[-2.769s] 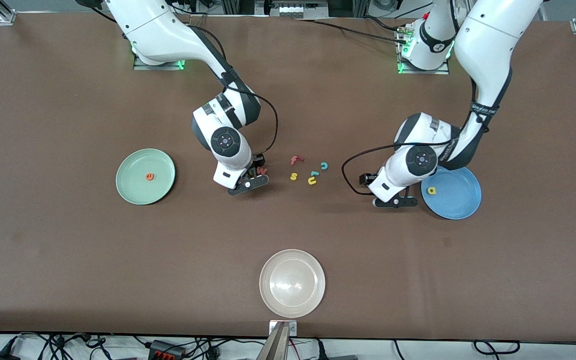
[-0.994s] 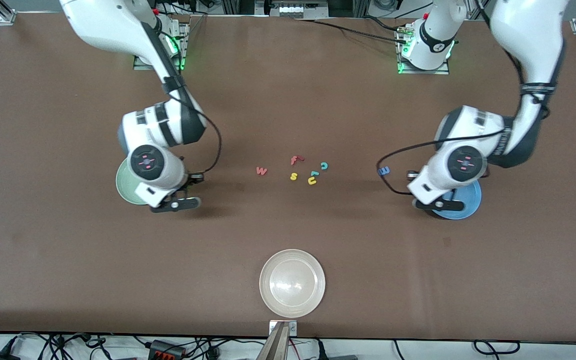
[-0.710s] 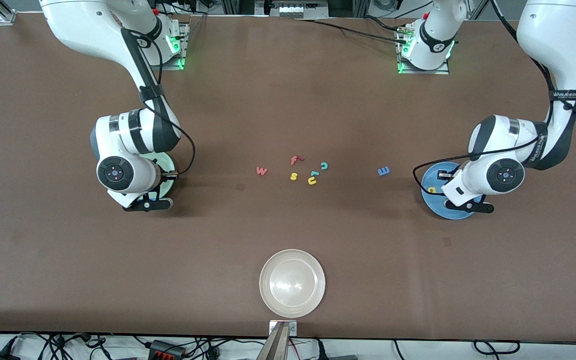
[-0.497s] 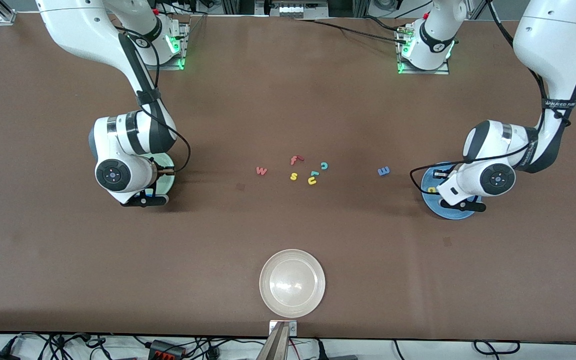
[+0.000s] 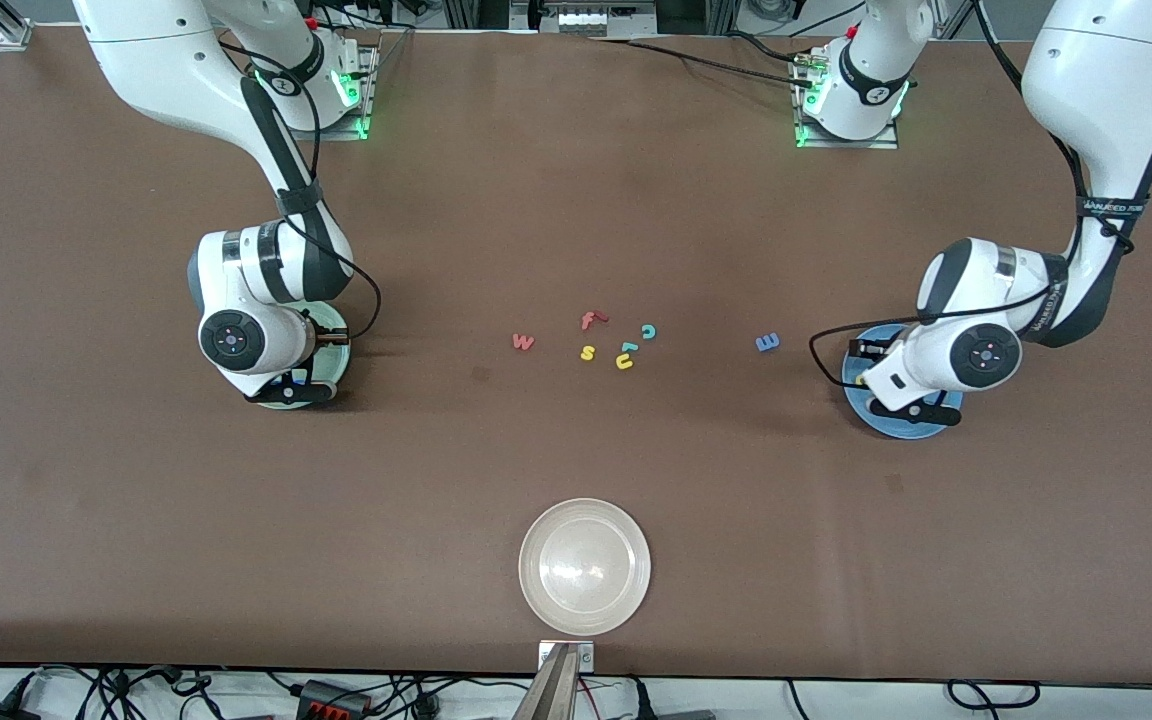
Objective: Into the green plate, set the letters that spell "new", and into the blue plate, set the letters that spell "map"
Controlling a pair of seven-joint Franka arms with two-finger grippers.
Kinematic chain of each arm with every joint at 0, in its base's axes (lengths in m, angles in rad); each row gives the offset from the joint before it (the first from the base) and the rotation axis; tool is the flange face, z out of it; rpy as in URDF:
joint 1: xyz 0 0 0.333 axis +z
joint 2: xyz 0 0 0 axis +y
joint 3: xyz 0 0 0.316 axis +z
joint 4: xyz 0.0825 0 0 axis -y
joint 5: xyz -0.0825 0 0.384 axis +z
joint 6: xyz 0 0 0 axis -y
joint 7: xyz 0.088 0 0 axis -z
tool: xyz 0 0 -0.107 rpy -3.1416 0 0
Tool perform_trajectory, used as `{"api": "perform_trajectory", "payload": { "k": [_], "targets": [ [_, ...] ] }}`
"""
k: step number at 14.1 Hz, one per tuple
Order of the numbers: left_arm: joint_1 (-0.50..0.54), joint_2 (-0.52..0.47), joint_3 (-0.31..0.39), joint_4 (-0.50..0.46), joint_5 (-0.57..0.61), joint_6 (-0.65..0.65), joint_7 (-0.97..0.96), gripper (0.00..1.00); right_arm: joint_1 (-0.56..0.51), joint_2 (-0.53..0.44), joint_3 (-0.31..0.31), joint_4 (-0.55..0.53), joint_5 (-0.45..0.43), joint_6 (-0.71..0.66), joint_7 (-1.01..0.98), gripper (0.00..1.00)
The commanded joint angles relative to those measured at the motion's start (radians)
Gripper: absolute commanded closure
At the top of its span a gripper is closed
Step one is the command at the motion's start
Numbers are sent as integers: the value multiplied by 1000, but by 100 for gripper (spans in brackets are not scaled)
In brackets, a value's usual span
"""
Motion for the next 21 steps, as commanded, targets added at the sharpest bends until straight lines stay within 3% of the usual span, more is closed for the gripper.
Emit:
{"api": "perform_trajectory", "payload": {
  "k": [1,4,6,8,11,13,18,21],
  "targets": [
    [11,-28,-95,-29,0,-17,-127,0,-6,-50,10,-2,-10,-6,-1,0],
    [2,-25,-194,-46,7,12,-64,0,10,-78,26,79,-4,-55,-4,0],
    [0,-26,-238,-77,23,26,13,0,20,-67,100,154,8,-57,13,0],
    [0,-31,-251,-126,47,92,93,0,46,-47,148,217,24,-51,77,0],
    [-1,-20,-251,-210,107,266,202,0,128,-6,151,256,41,-29,182,1],
    [-4,-8,-249,-242,182,334,208,0,172,8,152,259,31,8,46,1],
    [3,36,-249,-226,320,339,220,0,226,33,152,262,31,34,-369,1],
    [-8,55,-248,-226,325,353,219,35,237,71,152,259,39,86,-593,3]
  ]
}}
